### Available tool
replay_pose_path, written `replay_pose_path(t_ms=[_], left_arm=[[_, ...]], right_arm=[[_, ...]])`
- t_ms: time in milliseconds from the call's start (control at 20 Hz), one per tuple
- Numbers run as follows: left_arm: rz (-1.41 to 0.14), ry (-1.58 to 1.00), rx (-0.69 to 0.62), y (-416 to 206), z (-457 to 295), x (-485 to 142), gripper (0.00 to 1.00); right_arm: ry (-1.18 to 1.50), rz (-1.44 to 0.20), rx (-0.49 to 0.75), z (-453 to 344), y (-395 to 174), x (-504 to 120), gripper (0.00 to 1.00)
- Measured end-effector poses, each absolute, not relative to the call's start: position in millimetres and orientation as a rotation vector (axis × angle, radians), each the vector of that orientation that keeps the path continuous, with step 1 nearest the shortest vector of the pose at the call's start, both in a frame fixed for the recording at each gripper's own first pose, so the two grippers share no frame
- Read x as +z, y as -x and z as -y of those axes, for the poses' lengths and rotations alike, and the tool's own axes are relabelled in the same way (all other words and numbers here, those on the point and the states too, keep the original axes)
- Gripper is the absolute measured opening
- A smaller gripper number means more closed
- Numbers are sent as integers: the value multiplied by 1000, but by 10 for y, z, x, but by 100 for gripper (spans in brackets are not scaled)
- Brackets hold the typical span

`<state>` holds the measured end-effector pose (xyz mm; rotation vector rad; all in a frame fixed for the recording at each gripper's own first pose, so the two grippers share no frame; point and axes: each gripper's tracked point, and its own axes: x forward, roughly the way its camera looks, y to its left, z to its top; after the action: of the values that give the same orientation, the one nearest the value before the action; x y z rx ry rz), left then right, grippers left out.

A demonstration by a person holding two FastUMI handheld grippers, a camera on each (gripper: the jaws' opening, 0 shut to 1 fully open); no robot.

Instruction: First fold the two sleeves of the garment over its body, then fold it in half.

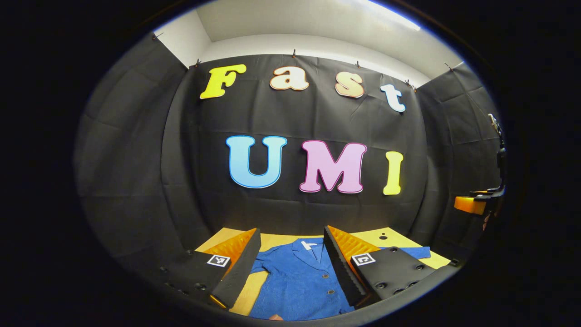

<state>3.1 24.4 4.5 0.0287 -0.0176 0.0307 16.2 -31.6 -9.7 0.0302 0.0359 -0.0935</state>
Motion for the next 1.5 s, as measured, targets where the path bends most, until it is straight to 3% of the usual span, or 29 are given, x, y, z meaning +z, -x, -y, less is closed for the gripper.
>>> replay_pose_path(t_ms=[150,200,250,300,900,1050,1150,1200,1500], left_arm=[[11,-23,29,-48,-268,19,80],[9,-19,34,-50,-292,17,80],[8,-12,35,-65,-300,25,80],[10,-6,31,-75,-290,31,80],[-37,58,-33,-414,15,-223,80],[-72,66,-29,-598,103,-285,80],[-66,55,-13,-701,114,-223,80],[-68,38,-5,-742,118,-229,80],[-144,-68,63,-1163,166,-328,80]], right_arm=[[-15,-26,-107,369,-171,-62,95],[-15,-28,-111,384,-188,-69,99],[-17,-32,-115,399,-200,-79,95],[-22,-36,-119,415,-206,-85,99],[2,-109,-161,894,-561,-358,96],[12,-187,-213,1335,-810,-797,99],[-10,-256,-250,1622,-983,-1160,96],[-35,-295,-271,1754,-1077,-1354,100],[-154,-548,-352,2386,-1704,-2774,100]])
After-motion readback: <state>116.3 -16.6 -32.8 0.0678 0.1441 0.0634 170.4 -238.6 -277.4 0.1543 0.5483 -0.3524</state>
